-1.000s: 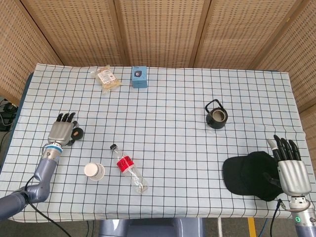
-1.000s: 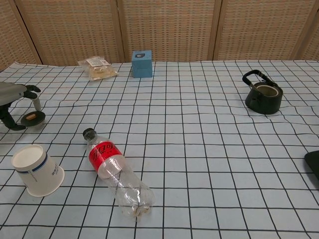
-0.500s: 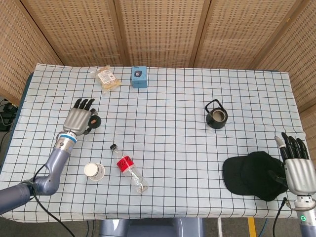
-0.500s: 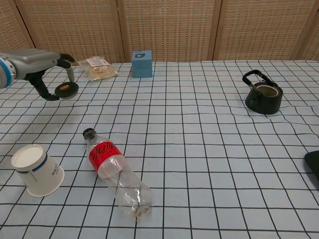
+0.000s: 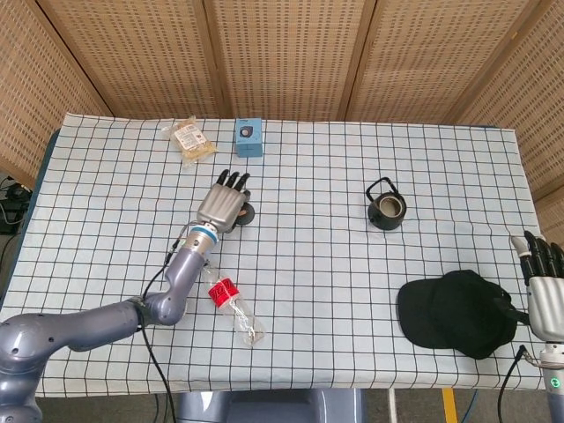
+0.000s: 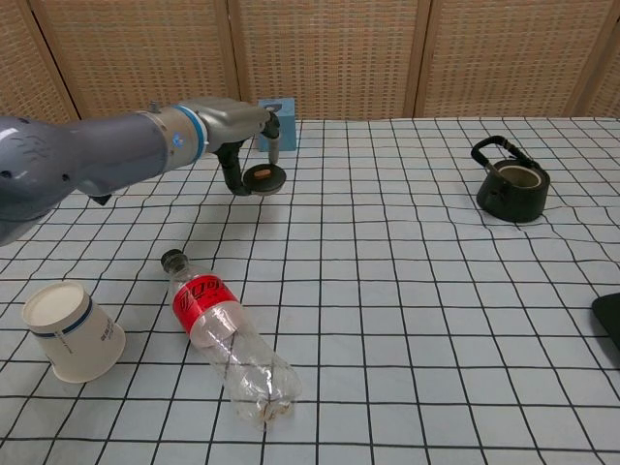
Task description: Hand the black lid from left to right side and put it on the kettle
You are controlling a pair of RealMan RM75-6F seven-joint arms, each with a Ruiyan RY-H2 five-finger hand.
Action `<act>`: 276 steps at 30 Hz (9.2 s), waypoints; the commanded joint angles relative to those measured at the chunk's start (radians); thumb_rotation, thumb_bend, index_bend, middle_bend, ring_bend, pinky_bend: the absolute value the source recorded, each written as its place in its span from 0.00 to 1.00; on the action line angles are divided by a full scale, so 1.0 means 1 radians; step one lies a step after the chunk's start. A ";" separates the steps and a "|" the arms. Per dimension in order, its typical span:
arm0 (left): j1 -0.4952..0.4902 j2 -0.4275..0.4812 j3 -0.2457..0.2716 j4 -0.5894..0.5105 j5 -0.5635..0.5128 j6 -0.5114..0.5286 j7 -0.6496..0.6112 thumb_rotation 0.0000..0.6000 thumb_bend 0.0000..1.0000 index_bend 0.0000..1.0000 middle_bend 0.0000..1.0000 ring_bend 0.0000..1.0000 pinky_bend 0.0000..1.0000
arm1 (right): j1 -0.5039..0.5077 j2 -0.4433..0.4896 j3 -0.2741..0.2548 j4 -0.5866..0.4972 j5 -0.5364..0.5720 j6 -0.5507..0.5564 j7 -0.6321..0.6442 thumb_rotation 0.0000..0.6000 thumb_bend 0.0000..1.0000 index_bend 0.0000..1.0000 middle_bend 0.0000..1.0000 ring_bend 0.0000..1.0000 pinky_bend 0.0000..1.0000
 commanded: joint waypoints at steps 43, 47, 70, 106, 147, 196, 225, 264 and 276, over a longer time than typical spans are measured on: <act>0.376 0.417 0.172 -0.513 0.308 0.543 -0.253 1.00 0.06 0.00 0.00 0.00 0.00 | 0.019 -0.032 -0.002 0.002 0.011 -0.036 -0.059 1.00 0.14 0.08 0.00 0.00 0.00; 0.560 0.581 0.259 -0.644 0.360 0.661 -0.387 1.00 0.06 0.00 0.00 0.00 0.00 | 0.055 -0.050 0.009 -0.052 -0.006 -0.055 -0.112 1.00 0.14 0.08 0.00 0.00 0.00; 0.756 0.630 0.282 -0.603 0.520 0.674 -0.591 1.00 0.06 0.00 0.00 0.00 0.00 | 0.529 -0.350 0.208 -0.302 0.282 -0.387 -0.714 1.00 0.21 0.28 0.00 0.00 0.00; 0.769 0.620 0.196 -0.568 0.498 0.527 -0.621 1.00 0.06 0.00 0.00 0.00 0.00 | 0.869 -0.711 0.228 0.230 0.676 -0.560 -0.762 1.00 0.35 0.27 0.00 0.00 0.00; 0.756 0.612 0.160 -0.534 0.459 0.432 -0.636 1.00 0.07 0.00 0.00 0.00 0.00 | 1.025 -0.911 0.274 0.663 0.711 -0.718 -0.640 1.00 0.35 0.34 0.02 0.00 0.00; 0.777 0.612 0.189 -0.587 0.556 0.475 -0.606 1.00 0.08 0.00 0.00 0.00 0.00 | 0.777 -0.495 0.261 0.122 0.710 -0.358 -0.769 1.00 0.48 0.46 0.08 0.00 0.00; 0.779 0.598 0.193 -0.595 0.557 0.476 -0.566 1.00 0.07 0.00 0.00 0.00 0.00 | 0.722 -0.534 0.219 0.452 0.713 -0.513 -0.572 1.00 0.48 0.46 0.08 0.00 0.00; 0.772 0.607 0.204 -0.615 0.543 0.452 -0.536 1.00 0.07 0.00 0.00 0.00 0.00 | 0.655 -0.457 0.204 0.264 0.681 -0.416 -0.644 1.00 0.61 0.27 0.00 0.00 0.00; 0.783 0.620 0.217 -0.632 0.583 0.466 -0.556 1.00 0.07 0.02 0.00 0.00 0.00 | 0.636 -0.468 0.182 0.218 0.740 -0.385 -0.717 1.00 0.81 0.31 0.00 0.00 0.00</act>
